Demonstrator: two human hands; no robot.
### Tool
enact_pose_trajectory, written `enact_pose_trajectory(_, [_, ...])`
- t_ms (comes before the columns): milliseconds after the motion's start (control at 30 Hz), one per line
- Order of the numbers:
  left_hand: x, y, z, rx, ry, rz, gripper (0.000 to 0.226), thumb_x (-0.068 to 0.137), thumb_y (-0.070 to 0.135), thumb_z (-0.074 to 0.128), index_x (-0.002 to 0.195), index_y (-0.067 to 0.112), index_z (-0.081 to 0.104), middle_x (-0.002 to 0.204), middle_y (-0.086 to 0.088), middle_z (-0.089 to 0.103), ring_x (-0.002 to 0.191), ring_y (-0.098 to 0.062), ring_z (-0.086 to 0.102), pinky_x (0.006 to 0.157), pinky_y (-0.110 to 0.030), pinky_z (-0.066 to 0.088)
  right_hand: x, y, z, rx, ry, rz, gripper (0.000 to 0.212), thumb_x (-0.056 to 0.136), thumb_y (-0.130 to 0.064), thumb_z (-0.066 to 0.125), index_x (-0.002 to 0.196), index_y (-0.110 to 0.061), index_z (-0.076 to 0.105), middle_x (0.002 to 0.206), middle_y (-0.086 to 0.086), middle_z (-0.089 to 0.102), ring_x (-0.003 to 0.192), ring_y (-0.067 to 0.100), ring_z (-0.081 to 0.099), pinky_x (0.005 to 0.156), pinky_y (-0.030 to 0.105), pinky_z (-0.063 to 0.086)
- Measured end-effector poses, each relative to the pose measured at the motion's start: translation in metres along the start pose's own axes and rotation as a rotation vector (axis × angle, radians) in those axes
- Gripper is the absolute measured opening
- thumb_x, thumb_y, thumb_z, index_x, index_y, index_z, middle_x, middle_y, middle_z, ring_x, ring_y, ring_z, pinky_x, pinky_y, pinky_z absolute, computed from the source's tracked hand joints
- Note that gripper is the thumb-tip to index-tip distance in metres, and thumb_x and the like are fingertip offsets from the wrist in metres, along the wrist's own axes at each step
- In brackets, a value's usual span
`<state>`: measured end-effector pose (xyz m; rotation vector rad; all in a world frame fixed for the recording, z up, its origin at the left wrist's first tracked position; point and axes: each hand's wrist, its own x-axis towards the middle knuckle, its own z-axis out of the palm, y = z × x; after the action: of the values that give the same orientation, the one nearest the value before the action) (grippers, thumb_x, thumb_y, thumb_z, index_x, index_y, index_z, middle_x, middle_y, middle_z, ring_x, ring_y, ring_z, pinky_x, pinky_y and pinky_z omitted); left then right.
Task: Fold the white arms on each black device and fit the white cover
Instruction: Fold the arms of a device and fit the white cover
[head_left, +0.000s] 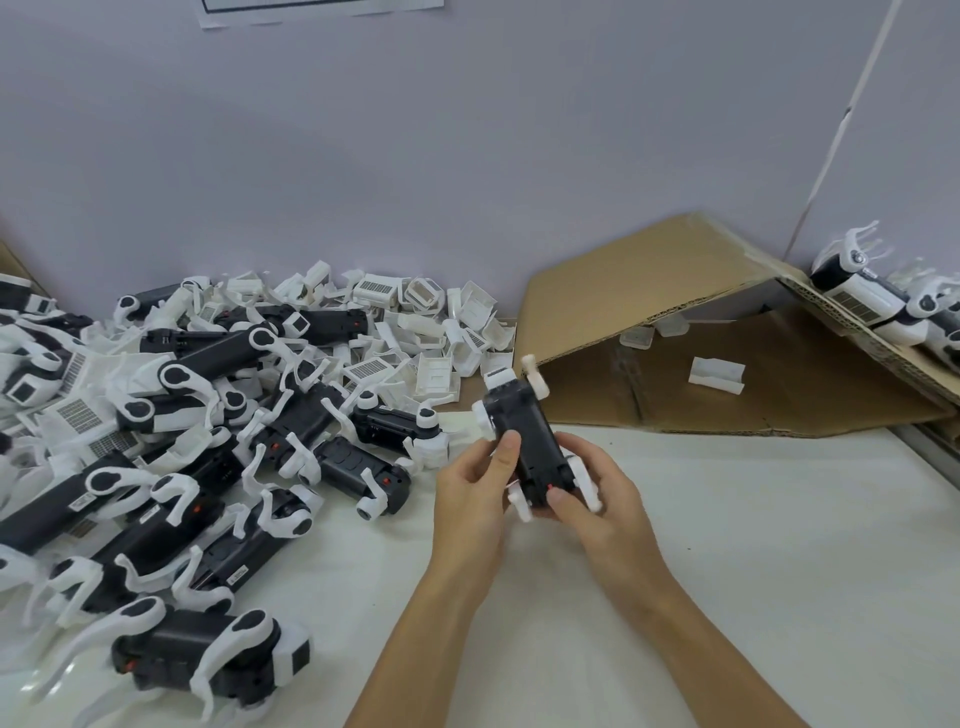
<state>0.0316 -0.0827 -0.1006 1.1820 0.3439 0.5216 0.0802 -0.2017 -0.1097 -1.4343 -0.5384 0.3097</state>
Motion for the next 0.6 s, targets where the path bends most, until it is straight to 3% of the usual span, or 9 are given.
enact_pose_trajectory(100, [0.0, -0.002, -0.002, 0.169, 0.044, 0.013, 0.017, 0.096, 0.021, 0.064, 0.09, 0.017, 0.079, 0.091, -0.005, 0.078, 0.087, -0.018, 0.073, 0.077, -0.028, 0.059, 0.002, 0.001, 0.002, -0.026, 0.153, -0.069, 0.031, 0.095, 0.001, 0.06, 0.122, -0.013, 0.061, 0.114, 0.005, 0.068, 0.103, 0.02, 0.069, 0.085, 0.031, 0.059])
enact_pose_trajectory(200, [0.0, 0.002, -0.002, 0.217, 0.028, -0.038, 0.022, 0.098, 0.008, 0.056, 0.101, 0.015, 0.076, 0.098, -0.002, 0.078, 0.099, -0.016, 0.072, 0.09, -0.032, 0.055, 0.002, 0.004, 0.004, -0.242, 0.332, -0.207, 0.036, 0.09, -0.004, 0.069, 0.123, -0.016, 0.06, 0.112, -0.006, 0.059, 0.102, 0.004, 0.062, 0.083, 0.017, 0.055])
enact_pose_trajectory(300, [0.002, 0.013, -0.007, 0.149, -0.03, -0.088, 0.03, 0.098, 0.009, 0.046, 0.107, 0.013, 0.073, 0.104, -0.006, 0.077, 0.101, -0.02, 0.072, 0.092, -0.033, 0.05, 0.002, 0.005, 0.002, -0.46, 0.37, -0.404, 0.05, 0.082, 0.005, 0.074, 0.128, -0.009, 0.06, 0.11, -0.006, 0.051, 0.104, -0.006, 0.054, 0.085, 0.002, 0.045])
enact_pose_trajectory(367, [0.004, 0.02, -0.011, 0.127, -0.048, -0.103, 0.032, 0.101, 0.025, 0.044, 0.108, 0.013, 0.073, 0.104, -0.007, 0.077, 0.099, -0.018, 0.072, 0.088, -0.033, 0.048, 0.001, 0.007, 0.001, -0.66, 0.331, -0.549, 0.056, 0.077, 0.008, 0.077, 0.129, -0.003, 0.061, 0.113, 0.0, 0.048, 0.101, -0.004, 0.048, 0.089, 0.002, 0.042])
enact_pose_trajectory(467, [0.001, 0.02, -0.013, 0.127, -0.058, -0.096, 0.038, 0.097, 0.044, 0.055, 0.108, 0.012, 0.072, 0.104, -0.01, 0.076, 0.102, -0.023, 0.072, 0.093, -0.037, 0.052, 0.0, 0.006, 0.003, -0.834, 0.191, -0.696, 0.058, 0.076, 0.004, 0.08, 0.13, -0.011, 0.063, 0.112, 0.007, 0.052, 0.101, 0.007, 0.049, 0.089, 0.015, 0.048])
enact_pose_trajectory(600, [-0.001, 0.015, -0.008, 0.065, 0.03, -0.101, 0.018, 0.099, 0.026, 0.058, 0.111, 0.017, 0.067, 0.1, -0.008, 0.076, 0.101, -0.028, 0.071, 0.089, -0.038, 0.055, -0.007, 0.006, 0.01, -0.812, -0.011, -0.771, 0.05, 0.082, -0.007, 0.073, 0.129, -0.015, 0.06, 0.119, 0.001, 0.046, 0.105, 0.013, 0.052, 0.096, 0.014, 0.043])
